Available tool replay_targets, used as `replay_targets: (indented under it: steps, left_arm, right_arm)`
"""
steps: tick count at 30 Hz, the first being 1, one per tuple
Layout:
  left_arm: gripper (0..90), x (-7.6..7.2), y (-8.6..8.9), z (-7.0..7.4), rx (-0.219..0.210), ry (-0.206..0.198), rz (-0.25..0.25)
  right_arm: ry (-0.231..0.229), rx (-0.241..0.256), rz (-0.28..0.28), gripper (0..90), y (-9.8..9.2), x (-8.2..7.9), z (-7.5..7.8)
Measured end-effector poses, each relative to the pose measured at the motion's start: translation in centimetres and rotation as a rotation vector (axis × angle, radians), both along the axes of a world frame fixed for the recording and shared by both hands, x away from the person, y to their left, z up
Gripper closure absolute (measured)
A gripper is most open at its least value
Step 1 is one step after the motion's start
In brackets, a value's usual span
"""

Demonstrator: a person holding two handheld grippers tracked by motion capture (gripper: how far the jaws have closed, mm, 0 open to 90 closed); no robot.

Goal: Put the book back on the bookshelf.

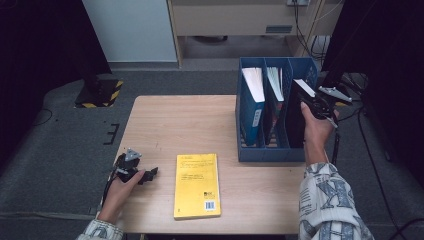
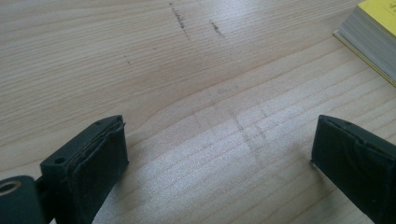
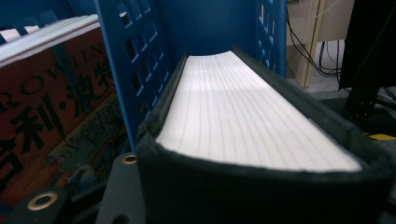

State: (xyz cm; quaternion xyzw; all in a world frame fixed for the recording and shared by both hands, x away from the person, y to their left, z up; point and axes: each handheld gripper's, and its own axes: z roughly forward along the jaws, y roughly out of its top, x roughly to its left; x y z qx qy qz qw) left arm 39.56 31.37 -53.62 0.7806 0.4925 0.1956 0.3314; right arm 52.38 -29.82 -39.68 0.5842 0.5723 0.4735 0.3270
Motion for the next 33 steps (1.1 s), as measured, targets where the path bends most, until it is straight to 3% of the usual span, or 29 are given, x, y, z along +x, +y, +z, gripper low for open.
replay_targets:
  steps: [15,19,33]
  left_arm:
    - [2.7,0.0,0.0,0.0,-0.003,0.0,-0.001]
    - [2.8,0.0,0.0,0.0,-0.001,0.0,-0.002]
    - [2.8,0.0,-0.1,0.0,0.007,-0.001,-0.005]
  right_arm:
    - [-0.014,0.019,-0.028,52.8,0.0,0.4,-0.2]
    - [-0.015,-0.003,-0.018,52.6,0.3,0.4,-0.3]
    - [0.029,-0.013,-0.006,51.7,0.1,-0.6,-0.2]
